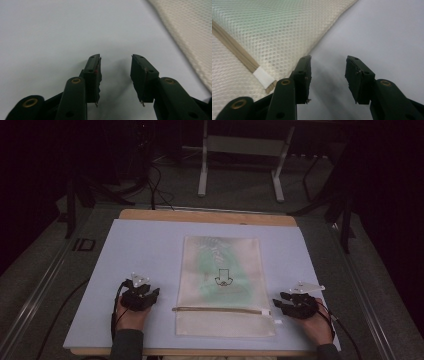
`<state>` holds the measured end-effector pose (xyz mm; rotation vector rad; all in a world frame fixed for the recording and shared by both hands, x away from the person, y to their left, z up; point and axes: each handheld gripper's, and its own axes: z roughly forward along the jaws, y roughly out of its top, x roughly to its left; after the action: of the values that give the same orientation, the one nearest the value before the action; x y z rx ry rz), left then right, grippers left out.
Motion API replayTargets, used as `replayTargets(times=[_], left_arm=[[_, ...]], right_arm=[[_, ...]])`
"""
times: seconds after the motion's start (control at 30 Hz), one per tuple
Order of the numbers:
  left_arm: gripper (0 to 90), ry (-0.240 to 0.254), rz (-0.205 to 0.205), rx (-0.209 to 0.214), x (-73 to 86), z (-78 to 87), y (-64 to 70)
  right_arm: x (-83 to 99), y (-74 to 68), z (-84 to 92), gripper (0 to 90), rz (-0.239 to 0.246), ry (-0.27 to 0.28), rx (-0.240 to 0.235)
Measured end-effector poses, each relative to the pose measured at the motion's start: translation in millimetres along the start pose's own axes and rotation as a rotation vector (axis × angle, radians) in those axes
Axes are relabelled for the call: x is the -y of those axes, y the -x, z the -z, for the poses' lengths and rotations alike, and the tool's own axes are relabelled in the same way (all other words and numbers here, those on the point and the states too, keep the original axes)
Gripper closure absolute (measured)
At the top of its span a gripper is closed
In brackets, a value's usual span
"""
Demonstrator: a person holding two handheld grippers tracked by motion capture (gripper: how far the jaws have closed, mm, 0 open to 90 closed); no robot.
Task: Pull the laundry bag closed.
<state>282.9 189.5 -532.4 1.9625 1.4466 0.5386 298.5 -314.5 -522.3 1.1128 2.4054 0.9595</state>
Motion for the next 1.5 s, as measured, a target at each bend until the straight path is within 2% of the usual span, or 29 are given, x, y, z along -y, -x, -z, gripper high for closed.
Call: replayTargets(times=[0.1, 0.17, 0.3, 0.4, 0.47, 0.5, 0.53, 0.57, 0.63, 0.73, 0.8, 0.87, 0.93, 1.2, 1.3, 1.5], left_arm=[[60.8, -0.003, -0.034, -0.003, -0.9, 0.4, 3.2], [61.8, -0.003, -0.034, -0.003, -0.9, 0.4, 3.2], [61.2, -0.001, -0.049, 0.035, -1.9, 0.3, 5.1], [59.8, -0.002, -0.044, 0.053, -2.0, 0.3, 4.7], [58.1, -0.013, -0.033, 0.087, -2.1, -1.4, 6.0], [58.3, -0.019, -0.042, 0.091, -2.3, -2.1, 7.2], [58.7, -0.019, -0.042, 0.091, -2.3, -2.1, 7.2], [59.0, -0.027, -0.067, 0.088, -3.1, -2.7, 9.4], [60.6, -0.028, -0.082, 0.094, -3.4, -2.0, 10.2], [61.4, -0.021, -0.079, 0.099, -3.3, -1.5, 10.0], [62.0, -0.017, -0.078, 0.102, -3.4, -0.7, 9.1], [62.2, -0.015, -0.082, 0.102, -3.4, -0.1, 9.2], [62.2, 0.001, -0.088, 0.107, -3.7, 1.4, 10.4], [61.9, 0.02, -0.099, 0.12, -3.8, 3.5, 11.0], [61.9, 0.03, -0.101, 0.126, -3.7, 4.6, 11.2], [61.8, 0.032, -0.103, 0.125, -3.4, 5.1, 11.1]], right_arm=[[-1.3, -2.7, 0.7, 57.0, 0.012, -0.003, -0.011], [-1.8, -3.6, 0.7, 57.0, 0.024, -0.005, -0.015], [-4.1, -7.7, 2.9, 58.0, 0.049, 0.0, -0.036], [-5.2, -9.8, 4.1, 58.1, 0.06, 0.001, -0.046], [-7.6, -12.3, 6.4, 58.6, 0.076, 0.003, -0.063], [-8.4, -13.4, 6.7, 58.7, 0.084, 0.005, -0.074], [-9.4, -14.8, 6.8, 58.7, 0.091, 0.003, -0.079], [-10.5, -16.3, 6.5, 58.8, 0.095, -0.003, -0.089], [-13.4, -20.0, 5.5, 59.1, 0.115, -0.014, -0.1], [-16.6, -24.4, 4.4, 59.0, 0.131, -0.023, -0.11], [-21.8, -29.9, 3.0, 58.9, 0.161, -0.034, -0.124], [-23.0, -31.4, 3.0, 58.9, 0.166, -0.038, -0.128], [-27.1, -36.6, 2.0, 59.0, 0.197, -0.053, -0.139], [-32.8, -42.4, -0.9, 57.5, 0.229, -0.06, -0.168], [-39.0, -49.0, -4.4, 57.3, 0.259, -0.076, -0.186], [-47.9, -58.8, -9.0, 57.1, 0.289, -0.081, -0.217]])
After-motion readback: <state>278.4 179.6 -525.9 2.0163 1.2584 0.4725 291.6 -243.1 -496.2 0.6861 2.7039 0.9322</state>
